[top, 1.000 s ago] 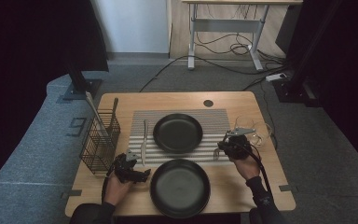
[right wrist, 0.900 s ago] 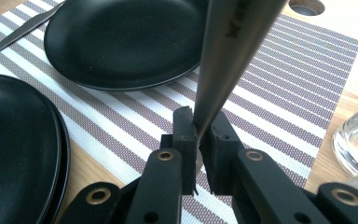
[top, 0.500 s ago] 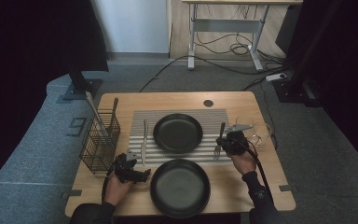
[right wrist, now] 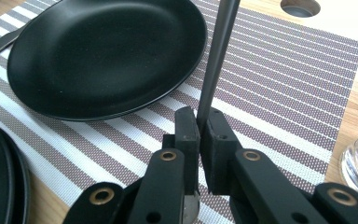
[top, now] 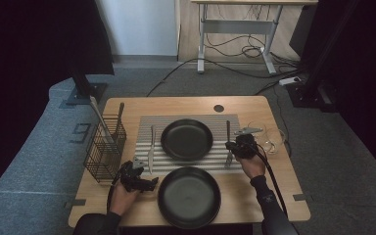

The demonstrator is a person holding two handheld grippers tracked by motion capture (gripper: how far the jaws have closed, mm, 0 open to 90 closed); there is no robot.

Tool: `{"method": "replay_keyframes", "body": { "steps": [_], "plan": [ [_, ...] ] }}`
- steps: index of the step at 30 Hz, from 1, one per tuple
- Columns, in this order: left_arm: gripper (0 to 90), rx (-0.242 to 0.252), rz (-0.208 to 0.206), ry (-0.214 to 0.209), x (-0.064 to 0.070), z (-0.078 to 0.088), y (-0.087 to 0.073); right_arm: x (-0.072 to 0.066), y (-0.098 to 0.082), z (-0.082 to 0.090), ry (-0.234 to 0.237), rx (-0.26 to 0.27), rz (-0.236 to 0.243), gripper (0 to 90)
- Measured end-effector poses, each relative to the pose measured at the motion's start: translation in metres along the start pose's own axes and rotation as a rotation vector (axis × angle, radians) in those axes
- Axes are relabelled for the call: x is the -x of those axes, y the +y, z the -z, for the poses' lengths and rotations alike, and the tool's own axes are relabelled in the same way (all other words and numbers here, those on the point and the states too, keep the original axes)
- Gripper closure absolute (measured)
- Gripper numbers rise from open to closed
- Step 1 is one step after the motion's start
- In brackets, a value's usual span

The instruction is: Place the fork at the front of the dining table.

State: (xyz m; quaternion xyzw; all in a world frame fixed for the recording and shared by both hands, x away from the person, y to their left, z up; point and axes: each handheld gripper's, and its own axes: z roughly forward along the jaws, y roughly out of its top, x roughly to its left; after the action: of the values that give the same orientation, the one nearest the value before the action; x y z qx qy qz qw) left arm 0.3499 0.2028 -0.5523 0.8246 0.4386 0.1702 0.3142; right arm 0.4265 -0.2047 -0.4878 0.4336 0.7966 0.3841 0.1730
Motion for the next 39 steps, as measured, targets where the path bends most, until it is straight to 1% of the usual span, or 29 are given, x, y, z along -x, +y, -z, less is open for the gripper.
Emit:
{"method": "replay_keyframes", "body": {
  "steps": [11,18,28,32,35,39],
  "plan": [
    [0.0,0.0,0.0,0.0,0.0,0.0,0.0,0.005,0.002,-0.014,-0.02,-0.014,-0.015,83.9],
    [0.0,-0.001,0.0,-0.001,0.0,0.0,0.0,0.009,0.001,-0.022,-0.026,-0.015,-0.045,83.4],
    [0.0,-0.001,0.0,-0.001,0.0,0.0,0.0,0.012,-0.001,-0.029,-0.025,-0.017,-0.069,83.2],
    [0.0,-0.001,0.0,-0.001,0.0,0.0,0.0,0.013,-0.002,-0.032,-0.02,-0.02,-0.101,83.4],
    [0.0,-0.001,0.0,-0.001,0.0,0.0,0.0,0.013,-0.003,-0.034,-0.022,-0.018,-0.115,83.6],
    [0.0,-0.001,0.0,-0.001,0.0,0.0,0.0,0.012,-0.003,-0.035,-0.02,-0.016,-0.12,83.9]
  ]
}}
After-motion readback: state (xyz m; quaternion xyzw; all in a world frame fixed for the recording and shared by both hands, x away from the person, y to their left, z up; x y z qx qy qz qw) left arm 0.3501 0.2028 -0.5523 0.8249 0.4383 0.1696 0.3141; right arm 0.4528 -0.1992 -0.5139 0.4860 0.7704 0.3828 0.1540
